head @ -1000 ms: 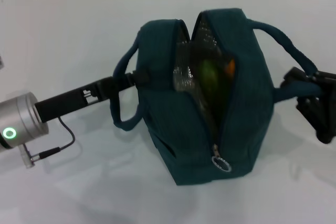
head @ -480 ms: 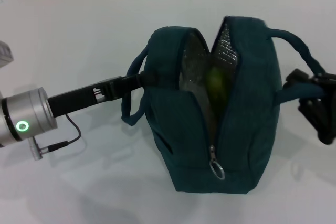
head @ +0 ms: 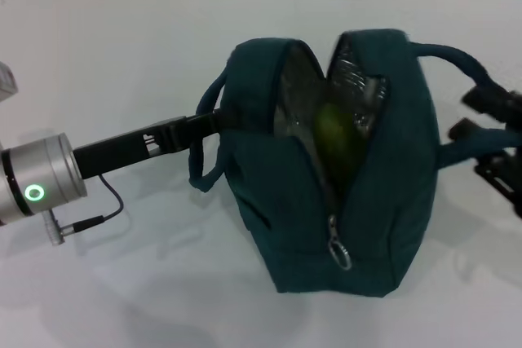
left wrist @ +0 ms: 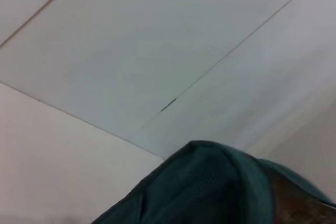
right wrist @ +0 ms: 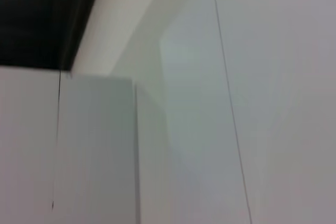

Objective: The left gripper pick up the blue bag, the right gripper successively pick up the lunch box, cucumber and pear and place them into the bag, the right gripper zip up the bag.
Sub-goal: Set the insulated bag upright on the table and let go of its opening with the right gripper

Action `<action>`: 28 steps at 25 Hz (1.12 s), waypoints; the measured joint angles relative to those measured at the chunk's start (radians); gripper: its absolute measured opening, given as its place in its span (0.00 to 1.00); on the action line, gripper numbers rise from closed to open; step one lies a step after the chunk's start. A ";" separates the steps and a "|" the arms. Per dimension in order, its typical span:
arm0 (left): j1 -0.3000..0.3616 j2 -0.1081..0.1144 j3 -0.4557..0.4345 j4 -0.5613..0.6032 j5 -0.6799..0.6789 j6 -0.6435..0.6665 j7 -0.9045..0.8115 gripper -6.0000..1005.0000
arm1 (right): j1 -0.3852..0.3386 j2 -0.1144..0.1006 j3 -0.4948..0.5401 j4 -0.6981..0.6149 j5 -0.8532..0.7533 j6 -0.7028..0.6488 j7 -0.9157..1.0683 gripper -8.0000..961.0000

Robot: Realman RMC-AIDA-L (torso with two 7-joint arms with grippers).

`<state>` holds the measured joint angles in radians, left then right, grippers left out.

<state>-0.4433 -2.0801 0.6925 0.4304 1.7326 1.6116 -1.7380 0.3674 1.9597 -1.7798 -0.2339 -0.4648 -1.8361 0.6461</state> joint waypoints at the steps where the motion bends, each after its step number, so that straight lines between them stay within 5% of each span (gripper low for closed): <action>1: 0.000 0.000 -0.001 0.000 0.000 -0.002 0.000 0.05 | -0.005 0.000 0.008 0.000 0.000 -0.027 -0.001 0.24; 8: 0.000 0.000 -0.003 -0.002 0.001 -0.026 0.001 0.06 | -0.021 -0.004 0.015 0.000 -0.014 -0.260 -0.039 0.51; 15: 0.002 -0.001 -0.004 -0.003 -0.006 -0.036 0.002 0.06 | -0.005 -0.003 0.062 0.037 -0.044 -0.166 -0.027 0.72; 28: 0.024 -0.003 -0.007 -0.006 -0.145 -0.039 0.047 0.06 | 0.007 -0.012 0.080 0.041 -0.043 0.154 -0.022 0.74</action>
<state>-0.4191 -2.0831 0.6855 0.4241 1.5871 1.5722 -1.6906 0.3742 1.9480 -1.6997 -0.1932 -0.5078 -1.6822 0.6242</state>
